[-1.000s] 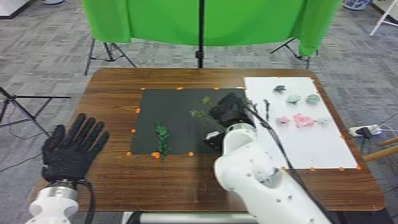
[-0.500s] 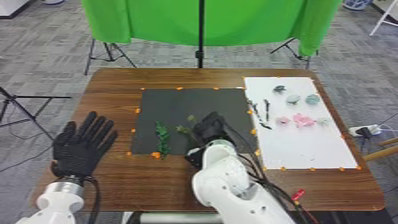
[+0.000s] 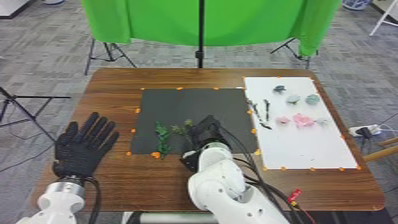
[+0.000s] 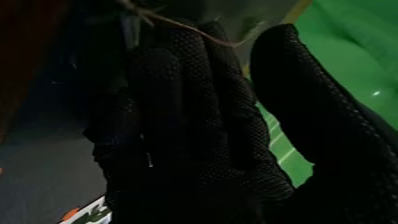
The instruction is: Arrange flowers
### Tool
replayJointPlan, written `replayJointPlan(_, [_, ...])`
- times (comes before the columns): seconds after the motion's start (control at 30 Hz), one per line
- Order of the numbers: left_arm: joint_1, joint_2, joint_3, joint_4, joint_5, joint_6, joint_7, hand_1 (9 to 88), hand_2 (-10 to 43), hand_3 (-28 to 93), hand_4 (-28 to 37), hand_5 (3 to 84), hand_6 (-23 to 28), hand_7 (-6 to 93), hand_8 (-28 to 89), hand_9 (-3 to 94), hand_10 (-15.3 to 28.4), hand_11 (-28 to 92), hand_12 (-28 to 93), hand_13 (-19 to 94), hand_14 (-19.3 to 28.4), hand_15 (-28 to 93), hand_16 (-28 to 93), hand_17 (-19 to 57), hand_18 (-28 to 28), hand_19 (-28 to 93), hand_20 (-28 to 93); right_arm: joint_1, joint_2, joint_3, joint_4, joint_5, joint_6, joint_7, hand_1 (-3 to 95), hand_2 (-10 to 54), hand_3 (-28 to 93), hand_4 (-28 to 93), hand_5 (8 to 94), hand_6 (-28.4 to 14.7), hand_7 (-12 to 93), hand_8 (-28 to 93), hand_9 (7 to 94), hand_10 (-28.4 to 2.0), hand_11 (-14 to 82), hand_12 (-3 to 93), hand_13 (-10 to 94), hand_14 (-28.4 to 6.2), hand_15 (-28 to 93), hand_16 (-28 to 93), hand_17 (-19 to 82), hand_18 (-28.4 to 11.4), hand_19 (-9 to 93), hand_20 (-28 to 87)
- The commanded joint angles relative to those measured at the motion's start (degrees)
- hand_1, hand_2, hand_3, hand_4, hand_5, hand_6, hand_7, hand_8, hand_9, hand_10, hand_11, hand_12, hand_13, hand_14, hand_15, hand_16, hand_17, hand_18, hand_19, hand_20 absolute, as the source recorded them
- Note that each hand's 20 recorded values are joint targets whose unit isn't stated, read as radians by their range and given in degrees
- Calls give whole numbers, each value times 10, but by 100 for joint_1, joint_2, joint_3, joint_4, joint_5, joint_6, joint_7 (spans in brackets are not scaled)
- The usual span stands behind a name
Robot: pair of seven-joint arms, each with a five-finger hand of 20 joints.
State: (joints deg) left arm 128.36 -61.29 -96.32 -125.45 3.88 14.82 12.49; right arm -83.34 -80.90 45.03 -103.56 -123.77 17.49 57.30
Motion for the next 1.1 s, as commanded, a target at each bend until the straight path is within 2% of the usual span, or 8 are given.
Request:
replayJointPlan(0.03, [204,-63,-95,-55,29,17,113,265,126,779,-282,461,75,90,-78,399,134,155,114,311,139,308,-34,-33,122,231,147,68,247,-180,-191,225,-37,19,423,-70,781,-212,685,-90,177,-86,722,-202,336,224,618,-191,694,222,366,-274,932,429])
replayJointPlan(0.2, [207,-111,-108,-53,21,48,117,265,126,779,-282,462,76,91,-78,399,134,155,114,311,138,306,-34,-33,122,231,146,95,352,-180,-376,379,-183,-45,411,-64,774,-205,675,-99,143,-104,725,-207,319,217,618,-192,691,219,364,-276,932,428])
replayJointPlan(0.53, [318,-191,-228,-74,11,-30,185,265,128,784,-279,463,76,91,-79,400,134,156,114,312,138,308,-34,-33,122,230,146,237,729,-24,-664,311,-352,-151,399,-59,768,-201,658,-127,78,-100,729,-217,282,205,622,-194,679,213,363,-277,932,423])
replayJointPlan(0.67, [314,-312,-216,-59,36,-120,231,265,129,784,-275,464,76,92,-79,400,134,156,114,312,138,310,-34,-33,122,231,146,399,1103,222,-735,342,-584,-317,389,-58,762,-197,649,-132,64,-99,732,-218,274,205,624,-198,679,217,362,-280,932,424])
replayJointPlan(0.83, [436,-366,-313,-98,81,-169,335,266,129,782,-275,463,76,92,-79,400,134,158,114,312,138,310,-35,-34,122,231,146,747,1868,741,-605,136,-690,-269,388,-60,755,-195,642,-111,71,-91,724,-219,257,205,622,-197,676,218,362,-279,932,422])
replayJointPlan(0.93, [478,-375,-354,-93,29,-145,419,266,129,782,-275,463,76,92,-79,400,134,158,114,312,138,310,-35,-33,122,231,146,942,2231,967,-346,94,-936,-158,433,-90,747,-204,668,-85,81,-98,721,-214,228,195,626,-191,663,217,367,-278,932,440])
replayJointPlan(1.03, [535,-432,-390,-123,57,-181,432,266,129,782,-274,463,76,91,-79,401,134,158,113,312,138,310,-35,-33,122,231,146,1107,2524,941,-48,-49,-1116,-153,451,-95,741,-219,684,-83,87,-98,714,-209,217,194,625,-184,660,219,370,-276,932,456])
replayJointPlan(1.1, [520,-439,-393,-95,70,-157,398,267,129,780,-275,463,76,92,-79,401,134,157,113,312,138,309,-35,-33,122,231,146,1369,2659,651,295,-128,-986,-225,445,-95,720,-239,691,-91,89,-97,711,-208,225,200,612,-189,699,242,371,-275,932,470])
